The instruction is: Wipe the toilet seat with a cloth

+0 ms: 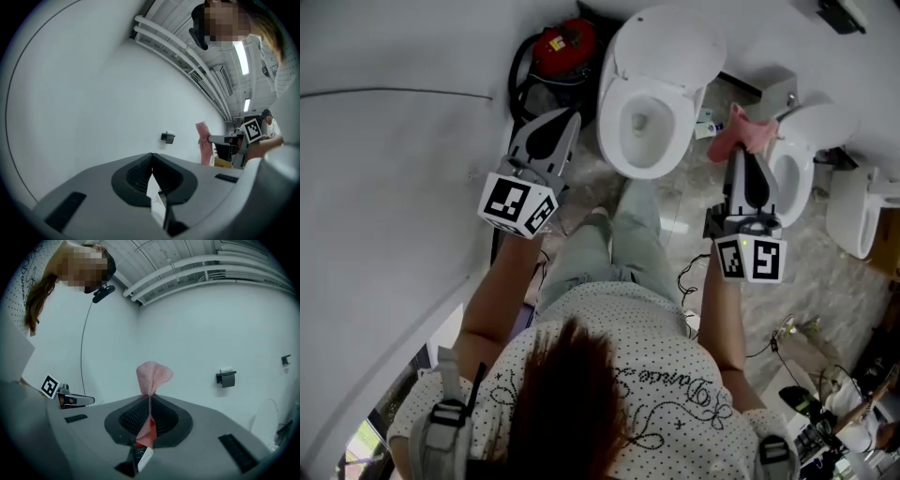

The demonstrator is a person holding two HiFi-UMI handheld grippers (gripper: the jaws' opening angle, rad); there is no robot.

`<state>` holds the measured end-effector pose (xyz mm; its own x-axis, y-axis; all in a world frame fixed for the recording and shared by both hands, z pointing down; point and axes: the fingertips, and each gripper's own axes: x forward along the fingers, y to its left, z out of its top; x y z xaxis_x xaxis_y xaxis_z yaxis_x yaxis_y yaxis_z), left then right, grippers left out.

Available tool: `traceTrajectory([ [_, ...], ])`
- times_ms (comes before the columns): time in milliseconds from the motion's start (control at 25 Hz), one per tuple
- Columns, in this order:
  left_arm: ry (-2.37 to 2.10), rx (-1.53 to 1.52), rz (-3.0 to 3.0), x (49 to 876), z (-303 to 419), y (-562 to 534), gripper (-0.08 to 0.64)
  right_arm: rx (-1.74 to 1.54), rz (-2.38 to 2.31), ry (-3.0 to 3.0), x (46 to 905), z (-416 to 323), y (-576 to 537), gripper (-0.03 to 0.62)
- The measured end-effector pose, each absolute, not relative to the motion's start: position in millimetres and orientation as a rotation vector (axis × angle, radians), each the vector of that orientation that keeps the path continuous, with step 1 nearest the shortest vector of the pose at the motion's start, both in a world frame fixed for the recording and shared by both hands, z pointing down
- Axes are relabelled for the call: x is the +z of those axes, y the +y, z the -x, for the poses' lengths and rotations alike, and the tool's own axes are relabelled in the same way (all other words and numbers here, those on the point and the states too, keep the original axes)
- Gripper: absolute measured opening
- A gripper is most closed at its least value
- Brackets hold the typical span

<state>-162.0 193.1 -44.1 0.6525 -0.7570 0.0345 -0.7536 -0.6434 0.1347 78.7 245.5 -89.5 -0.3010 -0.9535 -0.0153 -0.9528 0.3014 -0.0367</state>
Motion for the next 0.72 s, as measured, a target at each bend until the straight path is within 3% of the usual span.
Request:
traceTrajectory([
  [720, -1.464, -0.016, -2.576, -13.2, 131.7, 33.0, 0.003, -0.139, 1.527, 2.768, -39.8, -116.2, 58.1, 0.028],
])
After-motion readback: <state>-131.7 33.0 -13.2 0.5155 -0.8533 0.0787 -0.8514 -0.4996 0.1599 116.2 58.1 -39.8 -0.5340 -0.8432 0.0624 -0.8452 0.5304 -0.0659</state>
